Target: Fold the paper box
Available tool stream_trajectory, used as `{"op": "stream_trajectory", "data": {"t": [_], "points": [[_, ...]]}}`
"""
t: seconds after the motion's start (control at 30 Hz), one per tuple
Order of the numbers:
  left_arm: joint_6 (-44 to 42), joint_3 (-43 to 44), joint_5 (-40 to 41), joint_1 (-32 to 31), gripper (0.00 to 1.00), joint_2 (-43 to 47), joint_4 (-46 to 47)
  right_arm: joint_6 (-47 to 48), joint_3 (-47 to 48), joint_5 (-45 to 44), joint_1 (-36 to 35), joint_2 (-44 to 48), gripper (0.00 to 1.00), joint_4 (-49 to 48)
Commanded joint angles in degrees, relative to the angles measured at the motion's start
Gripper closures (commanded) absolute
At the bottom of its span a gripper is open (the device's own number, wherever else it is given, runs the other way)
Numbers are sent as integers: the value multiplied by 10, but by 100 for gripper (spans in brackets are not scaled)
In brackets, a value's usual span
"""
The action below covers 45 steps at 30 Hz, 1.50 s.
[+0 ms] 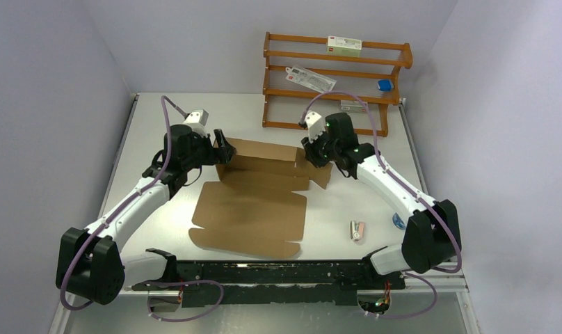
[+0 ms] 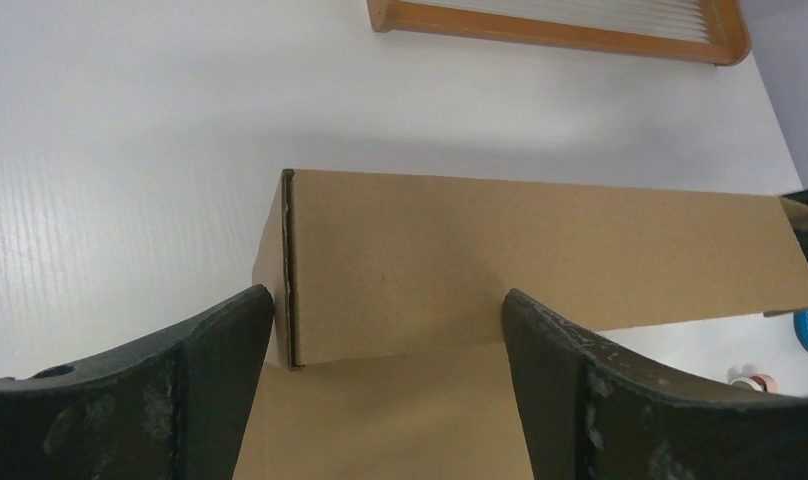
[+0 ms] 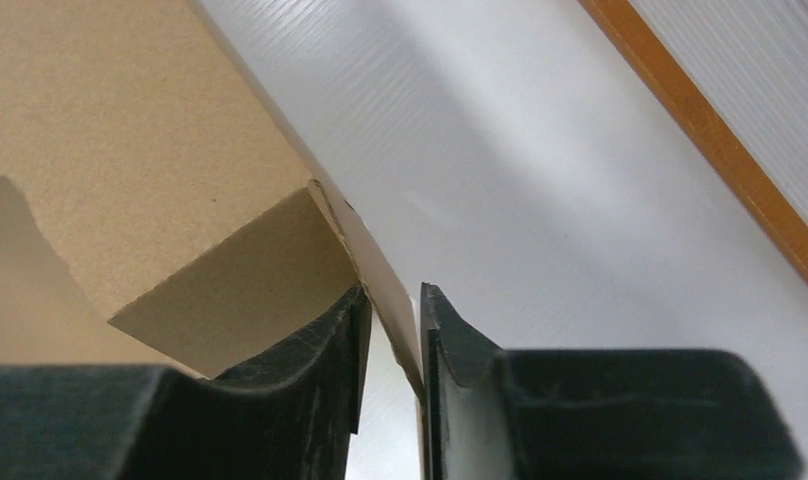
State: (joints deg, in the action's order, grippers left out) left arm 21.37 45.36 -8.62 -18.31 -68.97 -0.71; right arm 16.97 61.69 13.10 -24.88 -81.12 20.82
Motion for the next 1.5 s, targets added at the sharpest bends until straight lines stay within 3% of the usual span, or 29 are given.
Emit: {"op": "stream_trajectory", "data": {"t": [0.0,0.17,0.8,1.1,1.37,1.47], "points": [[-18,24,33,2,11,-17,-29,53,-9,-41,-33,23,65,23],[-28,42,31,4,11,-39,-37,85,11,-71,-43,1,62,58],[-17,17,-47,4,15,-20,-11,-50,29,-124,-78,-41,82,43],[-15,-3,18,0,13,93,-24,0,22,-120,-82,-27,84,57],[-15,-31,84,-75,12,179,-30,11,23,-104,-83,-19,84,63],[-20,-55,100,-132,12,192,8,11,25,-102,-83,-21,84,66]]}}
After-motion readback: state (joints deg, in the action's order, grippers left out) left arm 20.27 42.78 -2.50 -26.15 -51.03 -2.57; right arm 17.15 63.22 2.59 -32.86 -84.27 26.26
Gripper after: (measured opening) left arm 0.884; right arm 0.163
